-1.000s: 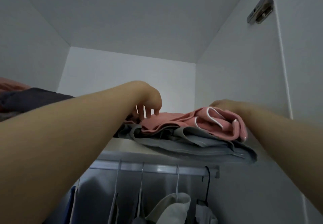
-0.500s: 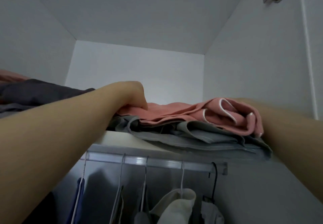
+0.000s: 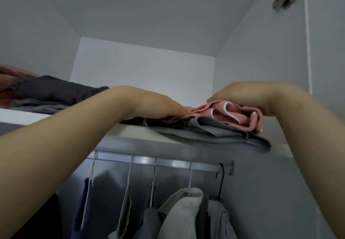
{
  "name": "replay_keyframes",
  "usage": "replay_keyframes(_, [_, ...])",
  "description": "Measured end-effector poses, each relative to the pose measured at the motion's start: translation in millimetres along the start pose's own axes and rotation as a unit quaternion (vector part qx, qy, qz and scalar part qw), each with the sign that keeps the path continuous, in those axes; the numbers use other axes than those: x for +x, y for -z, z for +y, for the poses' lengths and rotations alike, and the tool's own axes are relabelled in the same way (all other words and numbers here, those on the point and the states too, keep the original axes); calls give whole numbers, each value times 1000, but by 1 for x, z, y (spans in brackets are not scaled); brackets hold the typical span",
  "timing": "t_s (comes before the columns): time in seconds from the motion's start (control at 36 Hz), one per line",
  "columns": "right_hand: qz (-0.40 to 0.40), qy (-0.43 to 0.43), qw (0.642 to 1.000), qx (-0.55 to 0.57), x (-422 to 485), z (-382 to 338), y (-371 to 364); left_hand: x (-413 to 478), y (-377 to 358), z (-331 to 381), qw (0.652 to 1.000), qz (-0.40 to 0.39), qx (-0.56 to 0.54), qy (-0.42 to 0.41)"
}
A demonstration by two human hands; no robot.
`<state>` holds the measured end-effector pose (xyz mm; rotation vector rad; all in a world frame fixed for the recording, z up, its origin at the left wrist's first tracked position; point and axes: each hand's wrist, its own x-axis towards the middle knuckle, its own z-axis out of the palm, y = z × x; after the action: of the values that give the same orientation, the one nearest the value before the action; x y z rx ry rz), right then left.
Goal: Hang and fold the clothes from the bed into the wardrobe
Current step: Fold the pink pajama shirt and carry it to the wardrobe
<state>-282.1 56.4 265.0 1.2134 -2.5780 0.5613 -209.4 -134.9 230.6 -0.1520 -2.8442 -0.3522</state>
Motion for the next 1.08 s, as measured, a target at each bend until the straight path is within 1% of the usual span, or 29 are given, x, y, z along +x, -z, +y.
replay_keyframes(0.03, [33,-9,999,6,-11,-6,-1,2,-3,-2,1000,7,-1,4])
replay_keyframes(0.06, [40,-18,999,28,-20,-7,-1,1,-3,1,1000,12,23,0])
replay_keyframes(0.11, [26,-26,998,47,-36,-15,-5,-1,-6,5,999,21,31,17])
replay_keyframes(0.17, [23,-28,999,0,-41,-22,-14,0,-7,7,998,23,52,29])
replay_keyframes(0.28, [93,-2,996,-13,-38,-16,-39,1,-11,11,993,30,115,24])
replay_keyframes(0.31, [110,1,993,-34,-37,-15,-44,3,-11,9,991,29,129,16])
replay_keyframes(0.36, [135,0,988,-71,-34,-14,-49,6,-10,9,992,30,121,14])
replay_keyframes(0.42, [151,-14,985,-82,-29,-13,-52,6,-10,11,993,34,114,19])
replay_keyframes(0.53, [168,-74,977,-110,-18,-8,-55,7,-15,18,991,41,122,29])
replay_keyframes(0.56, [164,-86,976,-113,-16,-7,-56,10,-17,17,989,60,133,37])
replay_keyframes(0.61, [162,-99,976,-108,-11,-7,-58,18,-19,11,979,126,151,48])
replay_keyframes(0.67, [182,-111,971,-110,-9,-5,-60,17,-19,9,962,221,156,35])
replay_keyframes(0.69, [198,-117,967,-108,-10,-5,-62,15,-20,9,954,257,155,21])
replay_keyframes(0.72, [217,-120,963,-101,-12,-5,-65,12,-22,9,950,275,149,3])
replay_keyframes(0.78, [247,-119,958,-89,-21,-9,-74,2,-29,9,954,257,155,-8])
replay_keyframes(0.83, [256,-131,951,-116,-30,-15,-84,-8,-35,8,956,224,189,-12])
replay_keyframes(0.89, [257,-142,946,-136,-37,-20,-91,-13,-41,6,955,229,189,-12])
replay_keyframes(0.94, [251,-149,948,-129,-40,-24,-95,-14,-41,6,959,226,173,-8])
replay_keyframes(0.97, [249,-153,948,-126,-40,-25,-97,-13,-39,5,964,210,161,-10])
replay_keyframes(1.06, [240,-169,949,-117,-41,-30,-99,0,-33,2,986,112,125,6])
replay_keyframes(1.08, [234,-173,950,-116,-41,-31,-99,3,-32,1,989,99,109,3])
